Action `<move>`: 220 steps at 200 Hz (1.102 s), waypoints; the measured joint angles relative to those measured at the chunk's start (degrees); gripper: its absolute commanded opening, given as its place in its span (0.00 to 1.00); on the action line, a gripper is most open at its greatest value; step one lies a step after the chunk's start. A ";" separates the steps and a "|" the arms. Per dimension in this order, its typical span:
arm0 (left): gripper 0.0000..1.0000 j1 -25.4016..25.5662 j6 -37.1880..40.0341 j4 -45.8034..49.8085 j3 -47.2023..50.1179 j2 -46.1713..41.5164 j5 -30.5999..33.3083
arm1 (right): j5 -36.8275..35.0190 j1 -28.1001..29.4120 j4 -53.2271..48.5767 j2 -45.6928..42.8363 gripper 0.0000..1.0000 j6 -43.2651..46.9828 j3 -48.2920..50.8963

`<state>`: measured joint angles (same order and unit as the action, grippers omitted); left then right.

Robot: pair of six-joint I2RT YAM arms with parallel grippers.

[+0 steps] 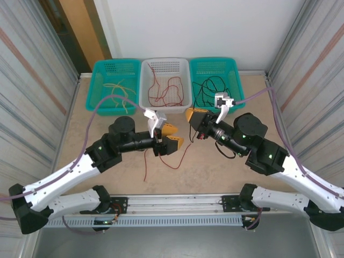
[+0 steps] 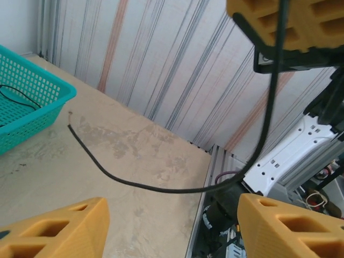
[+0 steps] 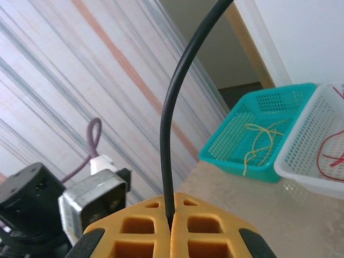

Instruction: Untangle the cables

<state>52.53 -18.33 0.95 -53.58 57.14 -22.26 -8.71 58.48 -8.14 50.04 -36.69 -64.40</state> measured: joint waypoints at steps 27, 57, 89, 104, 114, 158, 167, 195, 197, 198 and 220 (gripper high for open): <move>0.58 0.00 0.76 0.02 -1.27 2.82 -0.72 | 1.05 0.00 0.83 0.98 0.00 -0.59 0.00; 0.52 0.00 0.79 -0.44 -1.42 3.08 -1.70 | 1.31 0.00 1.05 2.54 0.00 -0.85 0.00; 0.52 0.00 0.79 -1.05 -1.95 2.95 -3.10 | 1.44 0.00 1.03 3.41 0.00 -0.85 0.00; 0.52 0.00 0.81 -0.96 -1.95 2.58 -3.23 | 1.46 0.00 1.03 3.41 0.00 -0.85 0.00; 0.52 0.00 0.81 -0.85 -1.95 2.08 -3.23 | 1.44 0.00 1.03 3.41 0.00 -0.85 0.00; 0.36 0.00 0.87 -0.72 -2.21 0.59 -3.23 | 1.46 0.00 1.03 3.50 0.00 -1.75 0.02; 0.33 0.00 0.81 -0.61 -2.47 0.68 -3.21 | 1.46 0.00 1.03 3.56 0.00 -1.88 0.02; 0.24 0.00 1.11 -0.13 -3.69 1.62 -3.19 | 1.46 0.00 1.03 3.72 0.00 -1.92 0.11; 0.24 0.00 1.20 -0.09 -3.74 1.70 -3.19 | 1.46 0.00 1.03 3.72 0.00 -1.92 0.11; 0.23 0.00 1.18 -0.09 -3.76 1.73 -3.17 | 1.46 0.00 1.03 3.72 0.00 -1.92 0.11; 0.19 0.00 1.16 0.13 -3.85 2.43 -3.10 | 1.46 0.00 1.03 3.78 0.00 -1.92 0.24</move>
<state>52.53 -17.17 1.08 -57.43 59.57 -25.36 -7.25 58.48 -7.11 53.82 -38.61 -64.16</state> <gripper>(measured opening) 0.208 0.047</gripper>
